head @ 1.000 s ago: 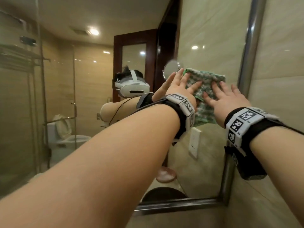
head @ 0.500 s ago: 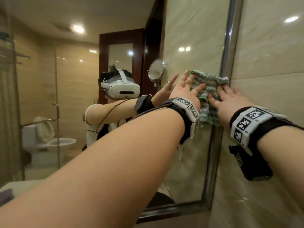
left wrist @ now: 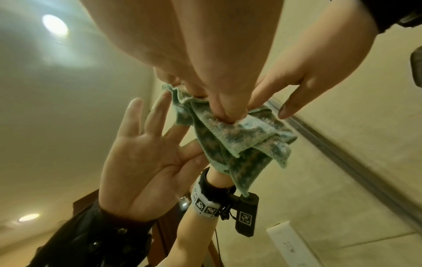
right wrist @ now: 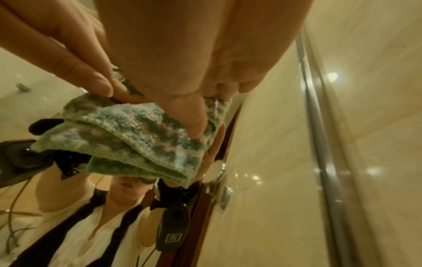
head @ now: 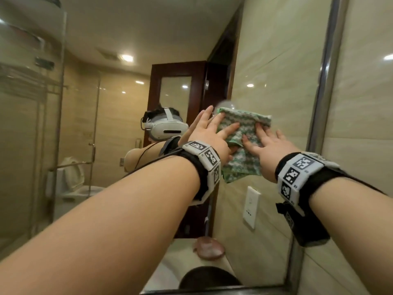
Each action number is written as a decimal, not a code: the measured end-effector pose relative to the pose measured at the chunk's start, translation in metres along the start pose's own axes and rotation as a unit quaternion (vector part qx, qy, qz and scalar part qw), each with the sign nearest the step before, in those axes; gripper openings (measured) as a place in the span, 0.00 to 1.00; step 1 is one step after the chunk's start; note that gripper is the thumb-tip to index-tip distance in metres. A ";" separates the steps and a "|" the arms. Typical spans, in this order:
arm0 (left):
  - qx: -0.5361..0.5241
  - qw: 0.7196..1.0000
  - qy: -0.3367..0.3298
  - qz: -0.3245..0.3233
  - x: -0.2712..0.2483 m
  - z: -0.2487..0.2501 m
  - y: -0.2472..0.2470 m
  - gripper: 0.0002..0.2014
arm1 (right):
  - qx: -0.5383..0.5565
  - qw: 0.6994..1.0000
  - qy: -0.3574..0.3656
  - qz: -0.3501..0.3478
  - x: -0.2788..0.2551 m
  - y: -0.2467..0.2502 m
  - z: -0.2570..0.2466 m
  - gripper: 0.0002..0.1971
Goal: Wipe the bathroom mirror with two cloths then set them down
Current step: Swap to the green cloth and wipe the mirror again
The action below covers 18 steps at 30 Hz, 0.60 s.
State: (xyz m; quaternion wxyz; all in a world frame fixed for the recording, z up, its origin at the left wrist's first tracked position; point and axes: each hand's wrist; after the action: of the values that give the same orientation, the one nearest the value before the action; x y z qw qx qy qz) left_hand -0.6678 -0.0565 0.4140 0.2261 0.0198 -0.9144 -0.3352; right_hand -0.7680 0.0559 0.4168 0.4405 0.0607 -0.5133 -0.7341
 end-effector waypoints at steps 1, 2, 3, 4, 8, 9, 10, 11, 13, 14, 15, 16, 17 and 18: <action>-0.007 1.000 0.009 -0.009 -0.007 -0.008 -0.002 0.23 | -0.003 1.000 0.003 0.003 0.001 0.007 -0.008 0.44; -0.012 1.000 0.015 -0.011 -0.013 -0.017 -0.005 0.23 | -0.006 1.000 0.006 0.006 0.002 0.015 -0.016 0.45; -0.010 1.000 0.020 -0.008 -0.018 -0.025 -0.008 0.23 | -0.010 1.000 0.009 0.008 0.003 0.022 -0.024 0.46; -0.002 1.000 0.026 -0.007 -0.024 -0.033 -0.013 0.23 | -0.012 1.000 0.013 0.009 0.004 0.029 -0.032 0.46; 0.017 0.997 0.063 -0.034 -0.049 -0.059 -0.020 0.22 | -0.010 0.999 0.029 0.016 0.002 0.057 -0.062 0.47; 0.009 0.996 0.071 -0.044 -0.056 -0.066 -0.019 0.22 | -0.009 0.999 0.031 0.018 0.002 0.064 -0.069 0.47; 0.001 0.996 0.077 -0.047 -0.061 -0.072 -0.020 0.21 | -0.009 0.999 0.033 0.020 0.002 0.070 -0.076 0.47; -0.003 0.996 0.082 -0.046 -0.067 -0.078 -0.021 0.21 | -0.009 0.999 0.035 0.023 0.001 0.076 -0.082 0.46; -0.006 0.995 0.090 -0.041 -0.077 -0.090 -0.029 0.20 | -0.001 0.999 0.044 0.027 0.001 0.086 -0.095 0.45; -0.009 0.995 0.095 -0.038 -0.082 -0.096 -0.032 0.20 | 0.004 0.998 0.049 0.028 0.000 0.091 -0.101 0.45; -0.013 0.994 0.101 -0.034 -0.087 -0.101 -0.036 0.19 | 0.007 0.998 0.053 0.029 0.000 0.095 -0.107 0.45; -0.018 0.994 0.107 -0.030 -0.092 -0.107 -0.039 0.19 | 0.008 0.998 0.058 0.031 0.000 0.100 -0.113 0.46; -0.021 0.993 0.111 -0.028 -0.098 -0.112 -0.042 0.19 | 0.008 0.997 0.063 0.033 0.000 0.104 -0.119 0.47; -0.021 0.993 0.114 -0.029 -0.103 -0.117 -0.044 0.19 | 0.007 0.997 0.068 0.037 0.000 0.108 -0.125 0.48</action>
State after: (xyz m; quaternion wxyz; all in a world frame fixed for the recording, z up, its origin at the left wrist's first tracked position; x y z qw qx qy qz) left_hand -0.5304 -0.1418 0.4247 0.3193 0.0793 -0.8745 -0.3564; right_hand -0.6370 -0.0404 0.4458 0.5005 0.0943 -0.4891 -0.7081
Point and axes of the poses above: each hand's wrist, its own x-axis towards the middle knuckle, its own y-axis out of the back of the hand, z = x × y, and after that the axes turned 5 degrees about -y, right-handed
